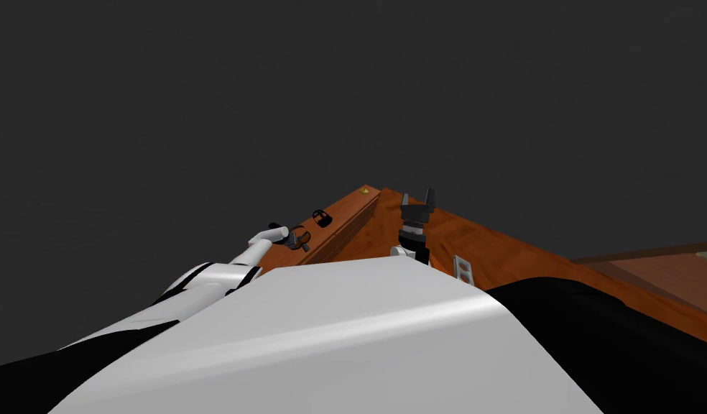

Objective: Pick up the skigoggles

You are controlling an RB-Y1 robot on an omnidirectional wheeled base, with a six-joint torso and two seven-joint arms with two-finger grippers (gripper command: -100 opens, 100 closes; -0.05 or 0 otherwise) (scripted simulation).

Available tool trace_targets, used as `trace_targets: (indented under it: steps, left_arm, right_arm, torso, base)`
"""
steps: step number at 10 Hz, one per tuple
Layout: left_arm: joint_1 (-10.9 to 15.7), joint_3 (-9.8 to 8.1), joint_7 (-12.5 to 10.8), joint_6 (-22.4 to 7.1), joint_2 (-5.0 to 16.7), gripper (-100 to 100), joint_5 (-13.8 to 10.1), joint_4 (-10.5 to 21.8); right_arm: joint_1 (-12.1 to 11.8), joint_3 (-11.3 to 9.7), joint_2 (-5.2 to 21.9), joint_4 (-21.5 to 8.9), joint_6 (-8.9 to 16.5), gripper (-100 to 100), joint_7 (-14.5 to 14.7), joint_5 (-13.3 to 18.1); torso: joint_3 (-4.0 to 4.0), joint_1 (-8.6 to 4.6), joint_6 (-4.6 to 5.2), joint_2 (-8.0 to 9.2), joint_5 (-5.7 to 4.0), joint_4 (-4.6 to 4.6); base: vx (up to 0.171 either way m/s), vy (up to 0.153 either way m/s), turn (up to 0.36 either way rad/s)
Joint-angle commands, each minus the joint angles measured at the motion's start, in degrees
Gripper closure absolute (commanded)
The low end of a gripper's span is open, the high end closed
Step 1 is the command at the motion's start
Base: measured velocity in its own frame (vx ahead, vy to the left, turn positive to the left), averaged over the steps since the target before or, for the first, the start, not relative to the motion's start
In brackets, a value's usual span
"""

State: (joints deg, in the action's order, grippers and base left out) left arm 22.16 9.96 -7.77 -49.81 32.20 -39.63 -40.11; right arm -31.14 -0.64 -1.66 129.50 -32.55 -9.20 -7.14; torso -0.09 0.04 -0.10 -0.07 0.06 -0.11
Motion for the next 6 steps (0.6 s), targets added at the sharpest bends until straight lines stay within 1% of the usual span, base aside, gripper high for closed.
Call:
trace_targets:
  steps: [1,2,4,5,6]
  left_arm:
    - [0.0,0.00,0.0,0.0,0.0,0,0.0,0.0]
    - [1.1,0.87,-0.1,-1.7,0.7,100,-0.7,-0.4]
    - [1.9,1.59,-0.6,-3.2,1.3,100,-1.0,-1.5]
    - [1.7,1.29,-0.2,-2.5,1.1,100,-1.0,-1.0]
    - [1.7,1.34,-0.3,-2.7,1.1,0,-1.0,-1.1]
  right_arm:
    - [0.0,0.0,0.0,0.0,0.0,0,0.0,0.0]
    - [0.0,0.0,0.0,0.0,0.0,0,0.0,0.0]
    - [0.0,0.0,0.0,0.0,0.0,0,0.0,0.0]
    - [0.0,0.0,0.0,0.0,0.0,0,0.0,0.0]
    - [0.0,0.0,0.0,0.0,0.0,0,0.0,0.0]
  torso:
    - [0.00,0.00,0.00,0.00,0.00,0.00]
    - [-0.01,0.00,0.00,-0.01,0.00,-0.01]
    - [0.09,-0.09,-0.04,0.17,-0.05,0.02]
    - [0.10,-0.09,-0.03,0.18,-0.05,0.02]
    - [0.06,-0.07,-0.01,0.11,-0.04,0.01]
  base:
    - [0.000,0.000,0.000]
    - [-0.034,-0.015,0.090]
    - [-0.046,-0.019,0.086]
    - [-0.016,-0.006,0.010]
    - [0.000,0.000,0.000]
